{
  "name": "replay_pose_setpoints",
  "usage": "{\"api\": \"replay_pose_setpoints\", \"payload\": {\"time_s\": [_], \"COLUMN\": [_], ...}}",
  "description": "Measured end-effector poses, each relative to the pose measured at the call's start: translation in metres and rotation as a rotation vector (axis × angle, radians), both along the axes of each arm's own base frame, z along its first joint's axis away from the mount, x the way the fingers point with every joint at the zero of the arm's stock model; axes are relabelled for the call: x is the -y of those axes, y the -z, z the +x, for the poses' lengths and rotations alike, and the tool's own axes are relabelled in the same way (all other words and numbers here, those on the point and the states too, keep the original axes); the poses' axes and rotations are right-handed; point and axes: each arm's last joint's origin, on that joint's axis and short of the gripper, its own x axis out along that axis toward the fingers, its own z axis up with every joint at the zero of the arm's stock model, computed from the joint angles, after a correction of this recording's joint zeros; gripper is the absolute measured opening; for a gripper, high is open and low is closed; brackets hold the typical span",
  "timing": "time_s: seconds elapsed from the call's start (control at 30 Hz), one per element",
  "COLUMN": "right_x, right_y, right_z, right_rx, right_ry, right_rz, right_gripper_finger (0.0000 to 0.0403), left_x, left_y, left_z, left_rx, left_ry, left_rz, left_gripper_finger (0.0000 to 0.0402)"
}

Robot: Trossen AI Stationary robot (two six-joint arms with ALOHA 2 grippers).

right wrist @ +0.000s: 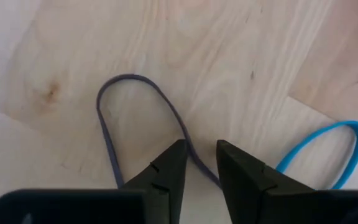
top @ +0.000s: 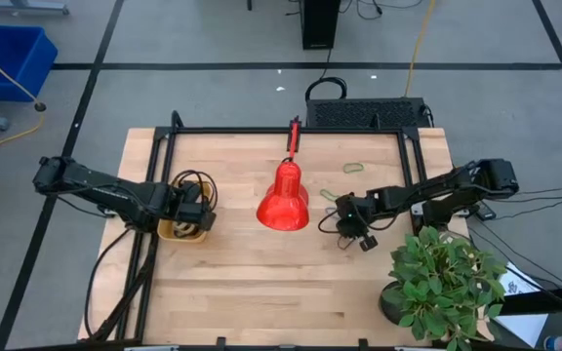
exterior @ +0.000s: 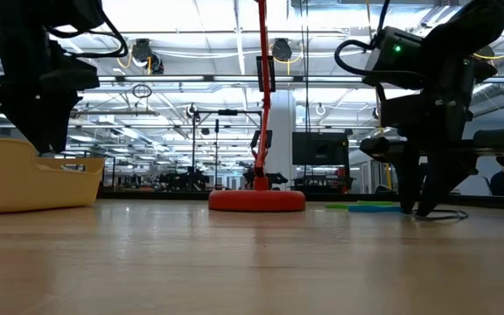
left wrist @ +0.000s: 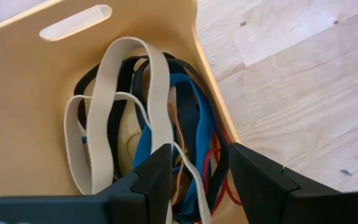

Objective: Pick and place rubber bands into bin
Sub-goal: Put the purple rubber band into the yellow bin

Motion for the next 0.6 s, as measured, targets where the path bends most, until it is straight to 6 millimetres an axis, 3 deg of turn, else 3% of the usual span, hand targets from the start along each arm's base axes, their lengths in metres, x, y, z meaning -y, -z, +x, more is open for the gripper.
{"api": "replay_pose_setpoints", "payload": {"time_s": [0.37,0.6], "right_x": [-0.0001,-0.0012], "right_y": [0.0,-0.0054], "right_z": [-0.0003,0.0018], "right_rx": [0.009,0.061], "right_ry": [-0.016,0.132], "right_rz": [-0.02,0.01], "right_gripper_finger": [0.0007,0.0002], "left_x": [0.0007,0.001], "left_y": [-0.0006,-0.0006], "left_z": [0.0041,0.0042], "left_rx": [0.044,0.048], "left_ry": [0.0,-0.011], "left_rz": [-0.007,-0.017], "left_gripper_finger": [0.017,0.017]}}
